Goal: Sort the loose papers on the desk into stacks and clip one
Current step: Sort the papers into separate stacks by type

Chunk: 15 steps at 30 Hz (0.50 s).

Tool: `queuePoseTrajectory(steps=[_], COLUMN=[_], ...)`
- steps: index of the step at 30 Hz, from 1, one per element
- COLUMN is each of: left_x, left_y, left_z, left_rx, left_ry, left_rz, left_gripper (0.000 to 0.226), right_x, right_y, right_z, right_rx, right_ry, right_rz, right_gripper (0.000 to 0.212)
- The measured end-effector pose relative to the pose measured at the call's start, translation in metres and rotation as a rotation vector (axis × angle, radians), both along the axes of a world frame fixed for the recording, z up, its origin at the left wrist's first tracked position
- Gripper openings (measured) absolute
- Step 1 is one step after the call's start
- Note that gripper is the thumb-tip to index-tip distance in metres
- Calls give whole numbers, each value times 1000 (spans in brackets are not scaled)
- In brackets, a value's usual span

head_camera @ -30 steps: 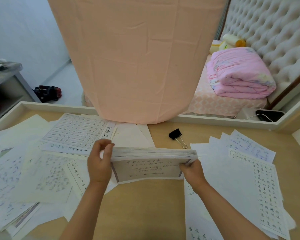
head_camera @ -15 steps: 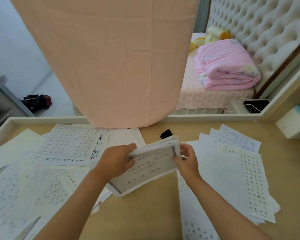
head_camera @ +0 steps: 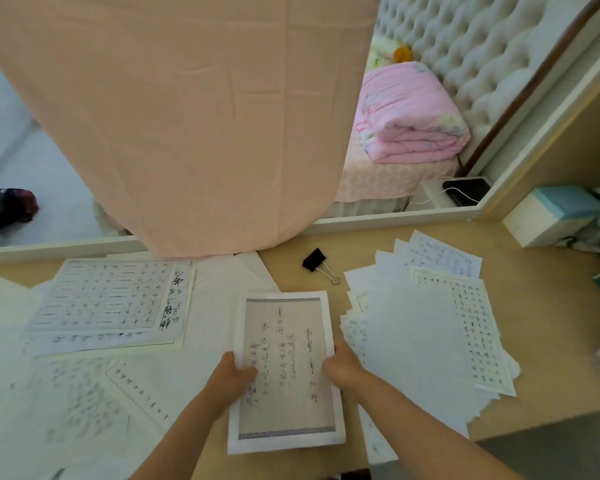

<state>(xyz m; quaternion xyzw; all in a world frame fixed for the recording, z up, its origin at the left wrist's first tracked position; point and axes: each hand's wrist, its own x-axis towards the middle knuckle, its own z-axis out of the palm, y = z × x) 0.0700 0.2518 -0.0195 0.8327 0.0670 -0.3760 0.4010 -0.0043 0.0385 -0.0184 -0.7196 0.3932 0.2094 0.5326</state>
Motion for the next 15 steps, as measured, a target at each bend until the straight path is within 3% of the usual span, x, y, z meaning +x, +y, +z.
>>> queuePoseTrajectory(steps=[4,8,12,15], left_x=[8,9,2,-10], left_y=[1,-37,-108,-162], left_z=[-13,-5,0,-3], left_rx=[287,194,-10,-53], left_ry=[-138,-357,-312,-232], left_rz=[-185,-244,-307,-362], left_gripper=[83,70,60,64], right_x=[0,-11,-38,-60], right_y=[6,-21,-93,-159], right_z=[9,24,24,19], right_rx=[-70,-171,-276,-368], right_ry=[-53,-66,-61,-19], right_rz=[38,123,-15,-126], right_gripper=[53,50,48,44])
